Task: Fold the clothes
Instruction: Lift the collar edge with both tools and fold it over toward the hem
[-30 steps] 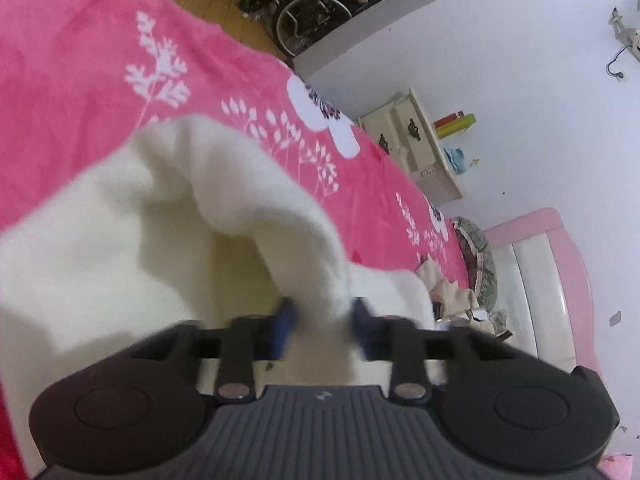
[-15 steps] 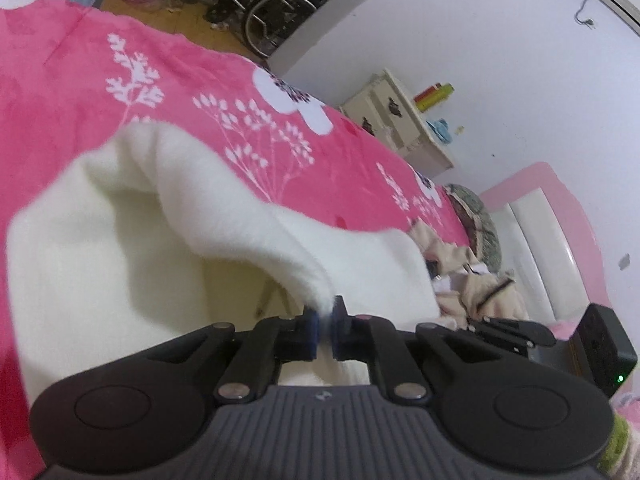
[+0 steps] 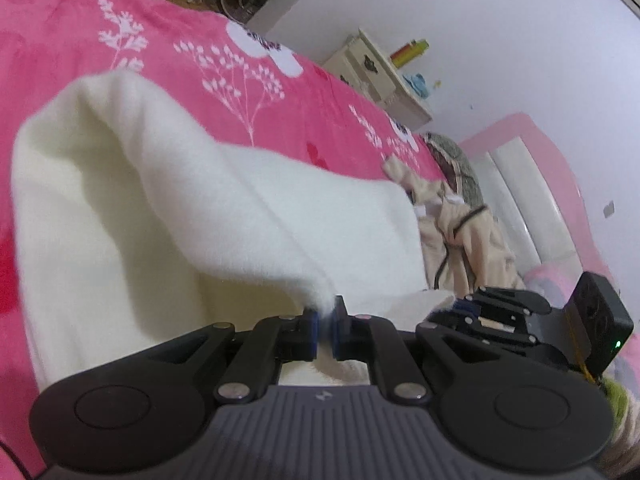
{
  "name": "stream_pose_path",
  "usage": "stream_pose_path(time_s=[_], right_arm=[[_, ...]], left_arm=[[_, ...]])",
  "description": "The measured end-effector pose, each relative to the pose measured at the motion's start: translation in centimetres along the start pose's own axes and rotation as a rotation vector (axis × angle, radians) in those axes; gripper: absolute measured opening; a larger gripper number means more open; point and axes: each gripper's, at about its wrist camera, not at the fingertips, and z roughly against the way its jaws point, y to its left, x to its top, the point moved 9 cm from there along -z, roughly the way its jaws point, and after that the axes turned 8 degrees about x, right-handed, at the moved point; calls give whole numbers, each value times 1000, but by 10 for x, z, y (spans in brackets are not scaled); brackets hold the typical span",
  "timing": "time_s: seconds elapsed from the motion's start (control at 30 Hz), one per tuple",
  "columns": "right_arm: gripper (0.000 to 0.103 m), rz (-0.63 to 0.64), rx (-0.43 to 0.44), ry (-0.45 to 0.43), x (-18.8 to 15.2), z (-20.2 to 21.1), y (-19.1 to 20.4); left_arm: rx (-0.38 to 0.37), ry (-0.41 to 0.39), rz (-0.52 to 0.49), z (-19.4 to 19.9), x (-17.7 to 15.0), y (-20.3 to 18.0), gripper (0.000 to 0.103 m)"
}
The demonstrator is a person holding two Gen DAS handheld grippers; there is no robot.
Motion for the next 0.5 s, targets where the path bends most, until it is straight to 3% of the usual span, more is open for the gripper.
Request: stream_pose_path(time_s=[0.5], right_arm=[[6, 42, 17, 63, -52, 12, 31]], left_arm=[[13, 117, -63, -4, -69, 2, 6]])
